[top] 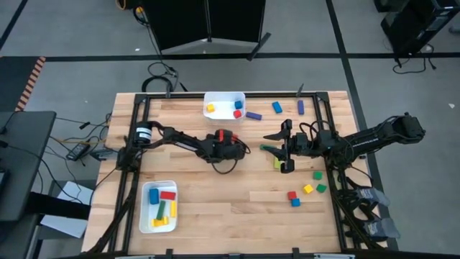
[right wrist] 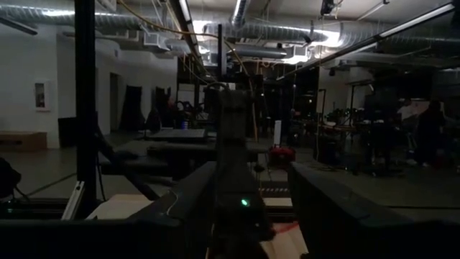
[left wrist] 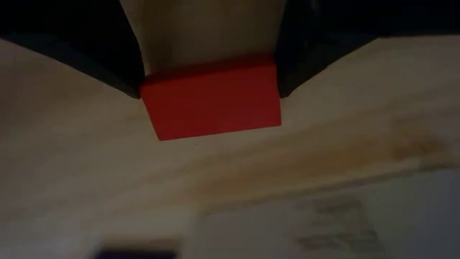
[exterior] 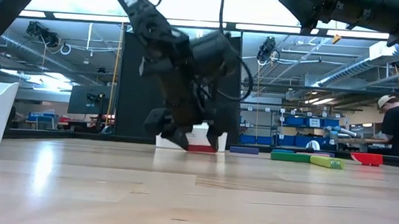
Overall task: Sort blocks by size
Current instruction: Put the red rectangular block into the bottom white bin
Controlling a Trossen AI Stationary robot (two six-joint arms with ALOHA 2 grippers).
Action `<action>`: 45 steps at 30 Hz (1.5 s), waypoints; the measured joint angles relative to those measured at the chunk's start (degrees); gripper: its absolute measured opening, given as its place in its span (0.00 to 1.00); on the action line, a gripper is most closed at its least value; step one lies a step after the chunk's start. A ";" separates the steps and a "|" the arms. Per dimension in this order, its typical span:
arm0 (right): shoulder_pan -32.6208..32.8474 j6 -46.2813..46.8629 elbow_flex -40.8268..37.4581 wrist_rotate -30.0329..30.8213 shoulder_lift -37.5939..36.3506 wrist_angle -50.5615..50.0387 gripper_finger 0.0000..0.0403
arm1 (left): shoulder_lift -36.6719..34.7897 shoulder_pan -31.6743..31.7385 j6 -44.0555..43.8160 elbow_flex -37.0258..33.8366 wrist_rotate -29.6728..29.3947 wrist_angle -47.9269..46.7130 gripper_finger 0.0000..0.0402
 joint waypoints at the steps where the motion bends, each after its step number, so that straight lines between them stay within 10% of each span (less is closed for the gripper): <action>1: 0.00 0.00 0.00 0.00 0.00 -0.05 0.45 | -0.36 -0.63 0.44 -0.01 0.01 0.04 0.70; 32: 0.00 -0.44 0.02 0.01 0.00 -1.20 0.45 | -26.09 -22.44 19.12 0.27 -7.71 -14.09 0.70; 45: -0.55 -0.44 0.02 0.06 0.00 -1.78 0.45 | -32.14 -35.64 9.70 0.31 23.70 -37.96 0.70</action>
